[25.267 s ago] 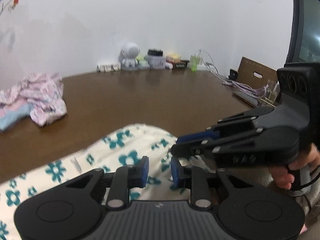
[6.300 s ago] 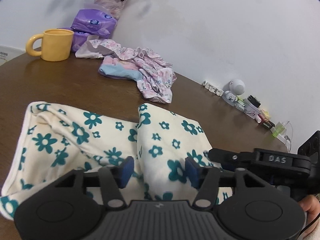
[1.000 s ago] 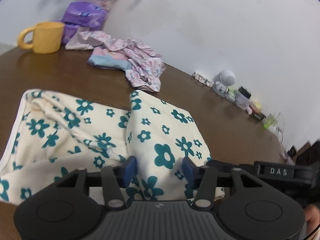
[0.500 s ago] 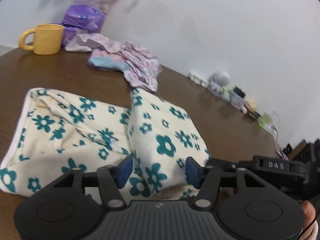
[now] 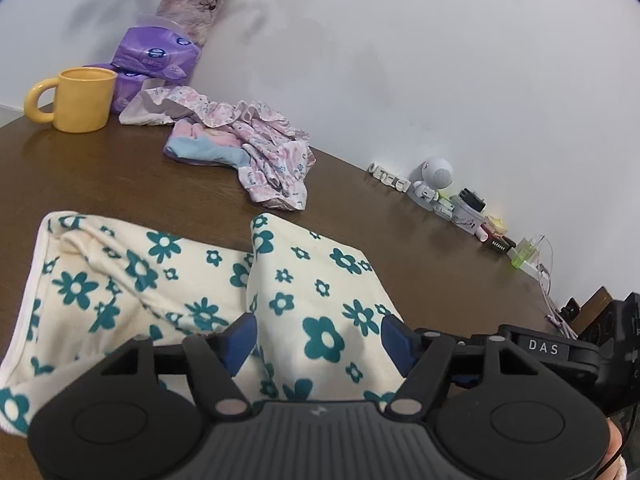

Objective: Fold clothes

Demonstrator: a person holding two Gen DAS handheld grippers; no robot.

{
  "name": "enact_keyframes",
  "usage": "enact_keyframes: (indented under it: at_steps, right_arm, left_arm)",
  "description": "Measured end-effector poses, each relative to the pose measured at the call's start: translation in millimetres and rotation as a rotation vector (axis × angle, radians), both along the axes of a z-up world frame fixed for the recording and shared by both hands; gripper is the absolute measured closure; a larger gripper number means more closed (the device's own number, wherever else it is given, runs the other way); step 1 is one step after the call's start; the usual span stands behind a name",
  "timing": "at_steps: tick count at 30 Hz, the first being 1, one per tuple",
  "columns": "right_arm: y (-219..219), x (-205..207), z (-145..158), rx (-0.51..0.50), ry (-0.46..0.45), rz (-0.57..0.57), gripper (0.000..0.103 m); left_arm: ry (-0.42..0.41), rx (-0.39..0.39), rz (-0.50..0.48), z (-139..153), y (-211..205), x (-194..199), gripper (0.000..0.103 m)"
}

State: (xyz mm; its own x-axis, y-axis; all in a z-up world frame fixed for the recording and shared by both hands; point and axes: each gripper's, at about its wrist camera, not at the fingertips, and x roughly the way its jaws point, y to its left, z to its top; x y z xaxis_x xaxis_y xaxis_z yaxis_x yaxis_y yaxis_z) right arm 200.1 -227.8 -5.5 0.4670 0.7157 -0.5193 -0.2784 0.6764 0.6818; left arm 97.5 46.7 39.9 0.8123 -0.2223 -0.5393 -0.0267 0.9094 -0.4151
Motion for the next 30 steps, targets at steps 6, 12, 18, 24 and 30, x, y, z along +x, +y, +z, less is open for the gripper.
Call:
enact_keyframes:
  at_steps: [6,12,18,24,30]
  right_arm:
    - [11,3,2,-0.028,-0.02,-0.001,0.056]
    - [14,4,1,0.002,-0.004,0.032,0.074]
    - [14,4,-3,0.021,0.011,0.039,0.076]
    - [10,5,-4,0.045,0.024,0.014,0.057]
    - [20,3,3,-0.007,-0.027,0.027,0.076]
  left_arm:
    - [0.032,0.0,-0.012,-6,1,16,0.036]
    - [0.043,-0.021,-0.012,-11,6,19,0.053]
    - [0.046,-0.07,0.027,-12,14,18,0.058]
    - [0.049,-0.066,0.05,-15,16,20,0.044]
    - [0.032,-0.034,0.028,-12,9,18,0.054]
